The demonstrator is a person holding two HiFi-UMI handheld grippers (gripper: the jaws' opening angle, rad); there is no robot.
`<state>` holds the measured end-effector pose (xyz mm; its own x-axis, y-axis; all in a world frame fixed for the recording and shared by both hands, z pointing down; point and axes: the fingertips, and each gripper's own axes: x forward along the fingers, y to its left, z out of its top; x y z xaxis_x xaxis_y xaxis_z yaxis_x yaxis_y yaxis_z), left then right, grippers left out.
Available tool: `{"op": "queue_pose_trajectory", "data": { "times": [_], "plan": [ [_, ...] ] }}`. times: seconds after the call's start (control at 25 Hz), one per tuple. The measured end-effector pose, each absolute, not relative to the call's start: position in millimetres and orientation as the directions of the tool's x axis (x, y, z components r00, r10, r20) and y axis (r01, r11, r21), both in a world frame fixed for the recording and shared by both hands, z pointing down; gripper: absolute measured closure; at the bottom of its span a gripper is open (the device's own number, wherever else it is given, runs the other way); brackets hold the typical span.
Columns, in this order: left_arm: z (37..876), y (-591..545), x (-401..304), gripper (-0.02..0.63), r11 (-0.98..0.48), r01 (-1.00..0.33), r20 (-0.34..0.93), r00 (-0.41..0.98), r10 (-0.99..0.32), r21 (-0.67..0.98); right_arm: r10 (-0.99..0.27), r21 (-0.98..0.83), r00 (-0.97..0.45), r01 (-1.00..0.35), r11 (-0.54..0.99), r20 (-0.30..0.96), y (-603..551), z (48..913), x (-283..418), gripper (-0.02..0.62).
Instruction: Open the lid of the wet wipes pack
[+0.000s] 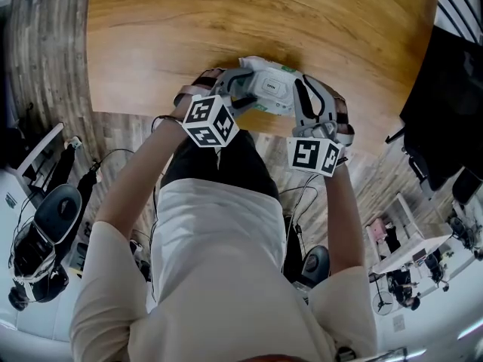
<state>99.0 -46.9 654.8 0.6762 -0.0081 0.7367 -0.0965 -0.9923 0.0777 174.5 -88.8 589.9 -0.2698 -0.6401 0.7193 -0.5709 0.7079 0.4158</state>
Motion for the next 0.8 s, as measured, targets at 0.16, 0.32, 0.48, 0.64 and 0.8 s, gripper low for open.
{"op": "queue_pose_trajectory", "data": {
  "times": [0.16, 0.32, 0.48, 0.64, 0.8],
  "plan": [
    [655, -48, 98, 0.341, -0.992, -0.098, 0.736, 0.676, -0.011, 0.076, -0.648, 0.430, -0.251, -0.572, 0.698, 0.719, -101, 602, 185, 0.532],
    [656, -50, 98, 0.341, -0.992, -0.099, 0.740, 0.672, -0.005, 0.083, -0.648, 0.437, -0.232, -0.572, 0.694, 0.725, -108, 618, 192, 0.532],
    [658, -50, 97, 0.341, -0.992, -0.096, 0.751, 0.660, -0.005, 0.078, -0.630, 0.425, -0.227, -0.567, 0.705, 0.743, -108, 632, 194, 0.532],
    [655, -46, 97, 0.339, -0.995, -0.081, 0.762, 0.648, -0.007, 0.060, -0.599, 0.402, -0.221, -0.561, 0.724, 0.770, -102, 636, 197, 0.532],
    [646, -46, 93, 0.338, -0.995, -0.087, 0.775, 0.632, -0.026, 0.038, -0.585, 0.391, -0.223, -0.556, 0.734, 0.780, -96, 625, 195, 0.532]
  ]
}}
